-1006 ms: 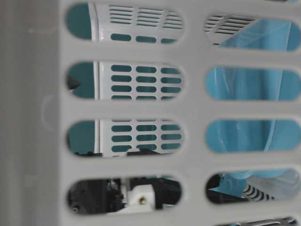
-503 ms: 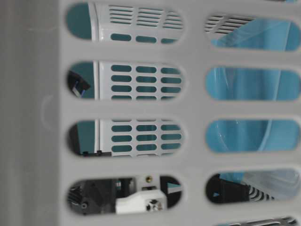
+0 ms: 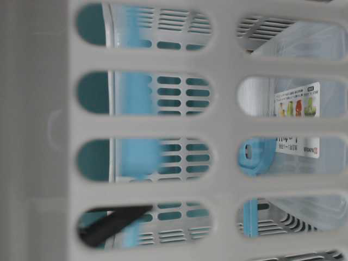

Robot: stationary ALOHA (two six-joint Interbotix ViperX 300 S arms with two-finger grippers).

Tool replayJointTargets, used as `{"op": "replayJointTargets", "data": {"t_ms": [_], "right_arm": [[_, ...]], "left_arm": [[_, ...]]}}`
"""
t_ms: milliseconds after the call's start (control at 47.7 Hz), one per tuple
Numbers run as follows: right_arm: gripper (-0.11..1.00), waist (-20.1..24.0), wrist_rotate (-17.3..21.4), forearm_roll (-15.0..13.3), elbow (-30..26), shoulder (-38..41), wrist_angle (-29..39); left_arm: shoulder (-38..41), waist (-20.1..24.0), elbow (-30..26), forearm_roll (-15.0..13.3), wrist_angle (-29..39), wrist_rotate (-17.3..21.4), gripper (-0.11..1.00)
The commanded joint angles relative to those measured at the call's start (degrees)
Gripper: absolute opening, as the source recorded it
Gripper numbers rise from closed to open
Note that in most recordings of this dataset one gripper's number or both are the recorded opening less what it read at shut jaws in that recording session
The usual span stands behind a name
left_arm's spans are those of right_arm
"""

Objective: Pick up the dustpan from the shopping basket with the left arm.
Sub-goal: 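Lift the dustpan upward out of the basket with the left gripper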

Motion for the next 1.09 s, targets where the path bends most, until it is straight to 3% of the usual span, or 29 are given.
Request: {"op": "replayJointTargets", "data": {"t_ms": [0,231,1069], "right_arm": [[0.75,-0.1,0.1,0.3,-0.4,0.4,-0.4],[0.75,0.0,0.1,0.3,-0.4,0.4,-0.6],[0.75,-0.1,0.1,0.4,-0.4,0.4,-2.9]], "left_arm": [[-4.3,-0.2,-1.1,0.2,-0.4,-0.2,0.31],[-7.6,-0.4,-1.9,0.2,1.8,-0.5,0.31],[-7.1,-0.5,-2.5,0.2,2.1,-0.3,0.31]]}}
